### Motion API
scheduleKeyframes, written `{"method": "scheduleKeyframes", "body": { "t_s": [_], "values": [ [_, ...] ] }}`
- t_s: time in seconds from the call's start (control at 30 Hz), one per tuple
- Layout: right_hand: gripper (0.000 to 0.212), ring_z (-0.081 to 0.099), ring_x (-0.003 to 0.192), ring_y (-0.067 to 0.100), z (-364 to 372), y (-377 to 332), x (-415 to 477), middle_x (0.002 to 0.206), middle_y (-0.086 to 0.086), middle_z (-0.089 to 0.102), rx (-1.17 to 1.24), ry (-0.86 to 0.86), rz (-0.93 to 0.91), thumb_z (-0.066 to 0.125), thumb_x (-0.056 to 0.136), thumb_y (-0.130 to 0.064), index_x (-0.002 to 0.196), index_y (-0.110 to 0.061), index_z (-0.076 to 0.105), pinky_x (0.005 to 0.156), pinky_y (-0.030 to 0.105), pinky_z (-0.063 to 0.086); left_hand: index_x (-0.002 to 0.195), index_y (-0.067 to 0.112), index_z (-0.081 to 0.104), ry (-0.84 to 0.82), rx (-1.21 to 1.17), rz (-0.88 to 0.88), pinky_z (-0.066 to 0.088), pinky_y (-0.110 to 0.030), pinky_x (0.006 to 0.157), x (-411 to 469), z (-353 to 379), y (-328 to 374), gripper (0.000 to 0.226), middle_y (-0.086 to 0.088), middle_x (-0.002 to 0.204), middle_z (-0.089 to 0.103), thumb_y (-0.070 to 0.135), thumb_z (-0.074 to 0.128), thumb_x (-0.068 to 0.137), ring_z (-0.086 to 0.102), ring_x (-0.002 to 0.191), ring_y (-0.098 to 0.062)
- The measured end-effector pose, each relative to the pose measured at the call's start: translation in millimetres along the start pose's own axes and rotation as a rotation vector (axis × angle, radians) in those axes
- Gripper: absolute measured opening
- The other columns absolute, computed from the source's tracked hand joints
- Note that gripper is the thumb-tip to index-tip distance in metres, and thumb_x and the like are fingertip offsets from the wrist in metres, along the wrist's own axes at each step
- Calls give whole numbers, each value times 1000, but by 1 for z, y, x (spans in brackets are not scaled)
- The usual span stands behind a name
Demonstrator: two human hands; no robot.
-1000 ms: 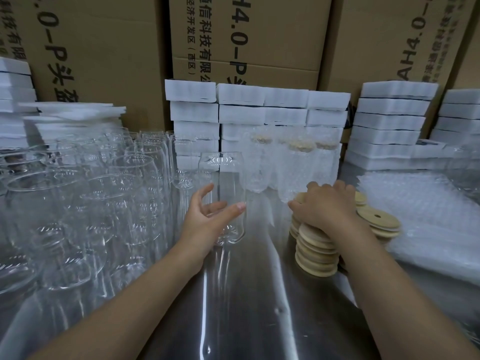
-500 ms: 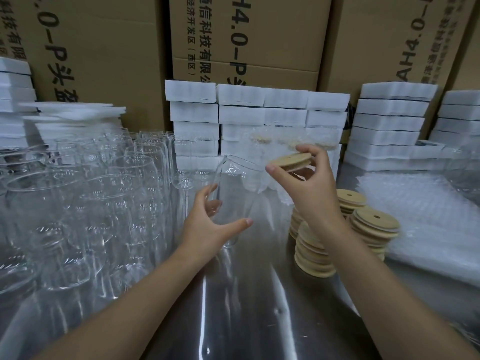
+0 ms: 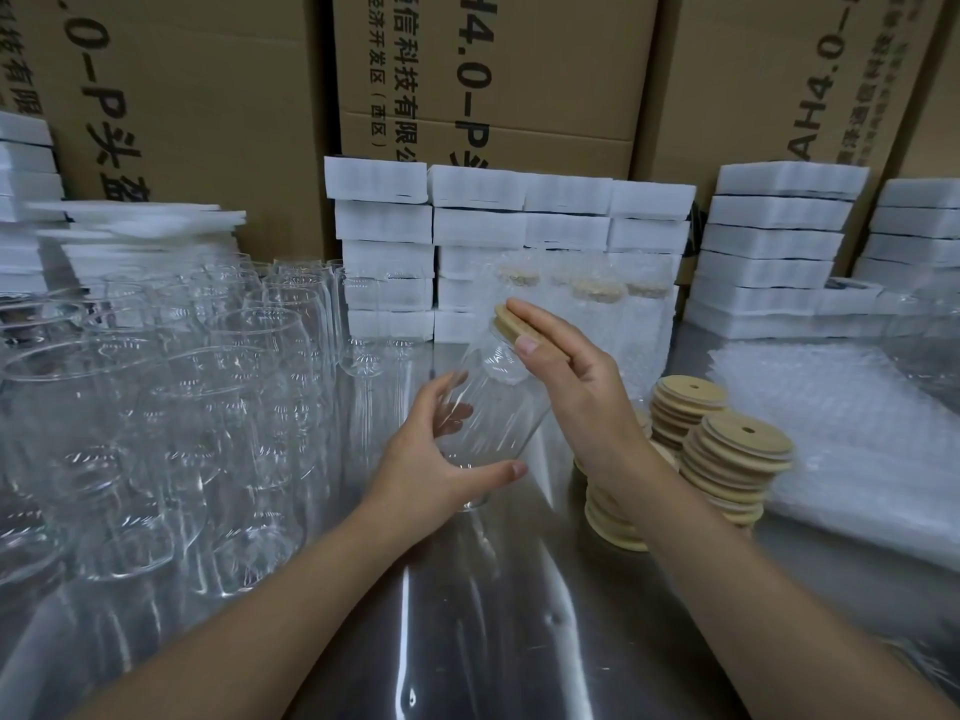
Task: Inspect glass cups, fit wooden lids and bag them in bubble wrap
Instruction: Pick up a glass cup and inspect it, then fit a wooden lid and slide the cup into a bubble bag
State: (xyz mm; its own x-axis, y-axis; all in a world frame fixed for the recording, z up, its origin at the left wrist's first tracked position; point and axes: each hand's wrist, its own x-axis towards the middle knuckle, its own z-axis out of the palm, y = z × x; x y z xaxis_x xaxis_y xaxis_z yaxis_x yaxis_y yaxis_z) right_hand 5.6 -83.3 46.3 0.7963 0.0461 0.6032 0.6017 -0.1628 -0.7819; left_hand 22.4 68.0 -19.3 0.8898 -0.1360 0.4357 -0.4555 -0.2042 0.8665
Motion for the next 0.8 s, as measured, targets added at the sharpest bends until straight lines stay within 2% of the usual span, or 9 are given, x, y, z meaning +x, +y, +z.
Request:
{"method": "scheduleKeyframes", "body": {
  "t_s": [0.07, 0.17, 0.33, 0.43, 0.67, 0.8],
  "values": [
    [32, 53, 120, -1, 1, 0, -1, 131, -5, 57, -2, 1, -5, 57, 83, -41, 114, -44, 61, 101, 23, 43, 131, 48, 42, 2, -13, 6, 51, -32, 99, -1, 0, 0, 101, 23, 119, 57, 56, 83, 39, 54, 112, 12],
    [32, 53, 115, -6, 4, 1, -2, 129, -7, 58, -6, 18, -26, 57, 83, -40, 114, -43, 60, 94, 13, 43, 132, 44, 43, 3, -32, 18, 52, -28, 95, -2, 1, -1, 101, 28, 123, 54, 56, 83, 40, 54, 112, 13],
    [29, 54, 111, -9, 7, 4, -5, 127, -5, 57, -4, 46, -64, 57, 86, -33, 114, -40, 59, 90, 8, 42, 133, 45, 42, 7, -40, 36, 48, -17, 89, -1, 1, -4, 102, 23, 125, 56, 56, 84, 40, 53, 112, 13],
    [28, 54, 111, -9, 6, 5, -7, 127, -2, 56, -2, 43, -77, 58, 91, -24, 116, -37, 60, 89, 8, 42, 133, 47, 41, 13, -38, 34, 47, -17, 90, -1, 1, -6, 102, 20, 121, 58, 57, 84, 40, 53, 112, 13],
    [29, 54, 106, -12, 4, 4, -7, 122, -7, 56, -21, 32, -83, 60, 93, -16, 111, -40, 60, 85, 6, 43, 130, 51, 40, 18, -20, 38, 48, -21, 92, -1, 0, -8, 100, 18, 119, 60, 59, 84, 41, 54, 113, 12],
    [27, 55, 106, -10, 5, 2, -8, 119, -9, 56, -44, 36, -96, 60, 83, -28, 106, -43, 60, 87, 8, 44, 134, 44, 41, 20, -15, 49, 47, -24, 96, -1, 0, -7, 103, 17, 119, 60, 60, 83, 41, 53, 114, 10]
  ]
}}
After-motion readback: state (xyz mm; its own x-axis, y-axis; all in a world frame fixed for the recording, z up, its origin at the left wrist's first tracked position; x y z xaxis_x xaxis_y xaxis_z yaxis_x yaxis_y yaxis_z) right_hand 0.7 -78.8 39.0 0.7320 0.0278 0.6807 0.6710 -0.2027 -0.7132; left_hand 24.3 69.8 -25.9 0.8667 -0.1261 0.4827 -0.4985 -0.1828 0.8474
